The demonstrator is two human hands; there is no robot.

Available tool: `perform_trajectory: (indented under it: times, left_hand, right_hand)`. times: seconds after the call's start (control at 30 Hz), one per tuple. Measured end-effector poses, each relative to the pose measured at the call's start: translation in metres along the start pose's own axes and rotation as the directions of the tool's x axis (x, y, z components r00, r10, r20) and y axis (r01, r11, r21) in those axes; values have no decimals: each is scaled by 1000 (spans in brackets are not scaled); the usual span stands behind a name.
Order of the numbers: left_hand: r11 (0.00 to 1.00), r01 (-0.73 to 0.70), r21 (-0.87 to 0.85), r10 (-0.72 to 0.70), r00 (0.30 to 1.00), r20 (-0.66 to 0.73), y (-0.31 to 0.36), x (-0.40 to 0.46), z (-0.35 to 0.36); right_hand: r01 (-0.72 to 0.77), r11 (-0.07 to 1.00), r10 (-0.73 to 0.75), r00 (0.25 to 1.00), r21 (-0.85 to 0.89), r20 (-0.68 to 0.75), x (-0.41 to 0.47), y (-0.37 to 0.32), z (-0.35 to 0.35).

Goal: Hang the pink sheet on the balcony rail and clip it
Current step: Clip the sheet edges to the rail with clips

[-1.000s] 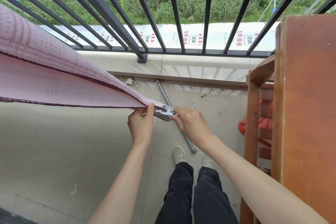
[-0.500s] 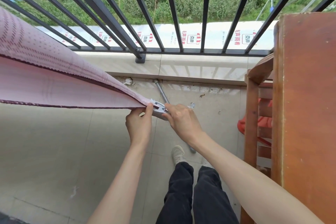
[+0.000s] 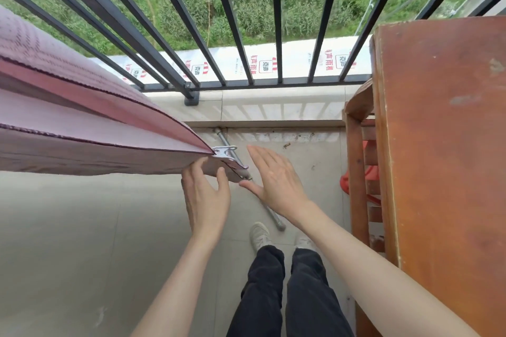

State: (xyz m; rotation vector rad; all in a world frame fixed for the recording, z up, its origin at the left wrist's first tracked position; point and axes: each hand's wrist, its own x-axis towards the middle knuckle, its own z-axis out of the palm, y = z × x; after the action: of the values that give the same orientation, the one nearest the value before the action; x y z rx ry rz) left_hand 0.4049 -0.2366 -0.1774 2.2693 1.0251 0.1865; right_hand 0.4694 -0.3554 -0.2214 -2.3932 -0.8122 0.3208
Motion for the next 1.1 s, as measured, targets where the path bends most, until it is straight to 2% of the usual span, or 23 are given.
perform_trajectory:
  times: [0.07, 0.13, 0.23, 0.33, 0.4, 0.47, 0.53, 0.6, 0.67, 0.8, 0.9, 0.97, 1.1]
  left_hand:
    - [970, -216, 114, 215, 976, 22, 7, -14, -2]
    - [896, -419, 149, 400, 905, 143, 19, -30, 0]
    - [736, -660, 150, 572, 725, 383, 41, -59, 15]
    - [569, -818, 90, 644, 511, 569, 73, -91, 35]
    - [460, -888, 16, 659, 354, 663, 93, -114, 52]
    - [385, -921, -48, 646, 232, 727, 106, -140, 70]
    - [350, -932, -94, 606, 149, 781, 117, -169, 91]
    - [311, -942, -123, 583, 87, 808, 130, -200, 112]
    - [262, -949, -173, 603, 21, 797, 146, -229, 132]
    - [133, -949, -285, 641, -137, 755, 173, -272, 165]
    - [72, -954, -290, 578, -197, 792, 183, -285, 182]
    - [28, -956, -291, 630, -209, 748, 182, -284, 188]
    - [2, -970, -245, 694, -175, 698, 174, -276, 183]
  right_hand:
    - [-89, 996, 89, 996, -28, -14, -20, 11, -20]
    - [-188, 979, 185, 982, -74, -38, -49, 22, -45]
    - [-337, 930, 310, 934, -150, -178, -108, 33, -82]
    - [-520, 842, 465, 835, -145, -295, -174, 46, -111]
    - [-633, 768, 568, 745, -100, -351, -220, 57, -123]
    - [-719, 694, 649, 644, -32, -404, -266, 68, -130]
    - [-783, 620, 712, 537, 46, -453, -308, 79, -134]
    - [-822, 561, 759, 466, 94, -455, -345, 92, -138]
    - [-835, 542, 781, 461, 93, -421, -370, 106, -144]
    - [-799, 599, 766, 553, 53, -328, -392, 130, -146]
    - [-800, 599, 766, 560, 34, -316, -395, 140, -142]
    - [-805, 593, 747, 539, 24, -388, -395, 143, -139]
    - [-793, 608, 694, 500, 48, -518, -401, 142, -135]
